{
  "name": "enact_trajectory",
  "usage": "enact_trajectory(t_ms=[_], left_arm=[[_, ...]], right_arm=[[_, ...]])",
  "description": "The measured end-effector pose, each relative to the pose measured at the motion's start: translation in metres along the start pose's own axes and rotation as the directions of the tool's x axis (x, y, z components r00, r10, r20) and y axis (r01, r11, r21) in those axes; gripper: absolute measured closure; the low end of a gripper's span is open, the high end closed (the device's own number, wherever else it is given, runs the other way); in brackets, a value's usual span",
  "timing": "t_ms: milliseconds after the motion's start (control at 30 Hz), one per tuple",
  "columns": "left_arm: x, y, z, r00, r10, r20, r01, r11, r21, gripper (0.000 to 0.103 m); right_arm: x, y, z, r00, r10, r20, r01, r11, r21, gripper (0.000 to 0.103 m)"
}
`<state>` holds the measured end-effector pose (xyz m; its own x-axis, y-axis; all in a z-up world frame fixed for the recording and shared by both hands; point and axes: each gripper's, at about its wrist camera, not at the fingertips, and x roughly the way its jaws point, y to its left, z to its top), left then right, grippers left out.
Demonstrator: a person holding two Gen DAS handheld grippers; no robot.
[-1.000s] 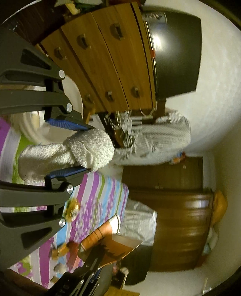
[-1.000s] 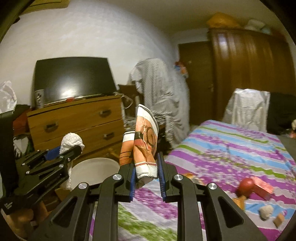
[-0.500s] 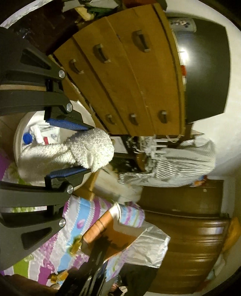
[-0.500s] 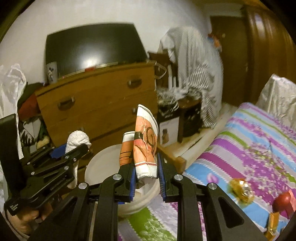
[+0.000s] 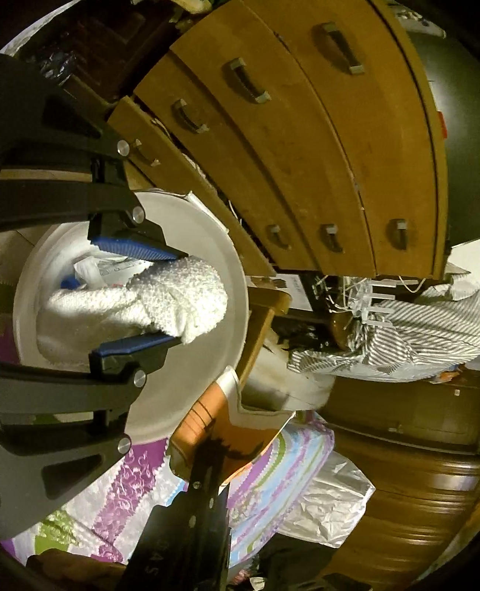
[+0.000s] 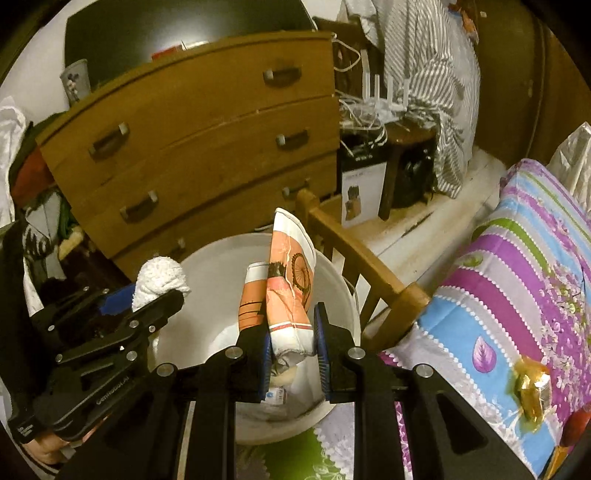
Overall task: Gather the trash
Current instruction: 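Carry the towel and carton in both tools over the white bin, then open both tools to drop the towel and carton into the bin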
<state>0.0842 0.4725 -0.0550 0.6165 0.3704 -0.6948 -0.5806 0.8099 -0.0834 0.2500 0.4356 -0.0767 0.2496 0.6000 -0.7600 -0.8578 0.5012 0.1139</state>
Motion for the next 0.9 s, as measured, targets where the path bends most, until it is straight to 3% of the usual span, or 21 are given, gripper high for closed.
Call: enact_trajectory(t_ms=[600,633,700,767,900], left_arm=[[0.020,0.018,-0.002,0.999,0.014,-0.030,-0.014,1.000,-0.021,0.066],[0.021,0.019,-0.001,0.999,0.022,-0.032,-0.022,1.000,-0.021,0.065],[0.023,0.022,-0.001,0.999,0.036,-0.037,-0.037,0.999,-0.027,0.048],[0.022,0.025,-0.001,0.998,0.054,-0.029,-0.055,0.998,-0.035,0.040],[0.022,0.029,-0.002,0.998,0.059,-0.029,-0.060,0.997,-0.043,0.039]], right_arm=[[0.015,-0.014,-0.007,1.000,-0.003,-0.022,0.003,1.000,0.000,0.081],[0.015,-0.015,-0.007,1.000,0.002,-0.021,-0.002,1.000,0.001,0.080],[0.013,-0.017,-0.007,1.000,0.007,-0.012,-0.007,1.000,0.012,0.057],[0.011,-0.020,-0.008,1.000,0.009,-0.002,-0.009,1.000,0.023,0.055],[0.008,-0.029,-0.013,1.000,0.009,0.005,-0.009,0.999,0.047,0.055]])
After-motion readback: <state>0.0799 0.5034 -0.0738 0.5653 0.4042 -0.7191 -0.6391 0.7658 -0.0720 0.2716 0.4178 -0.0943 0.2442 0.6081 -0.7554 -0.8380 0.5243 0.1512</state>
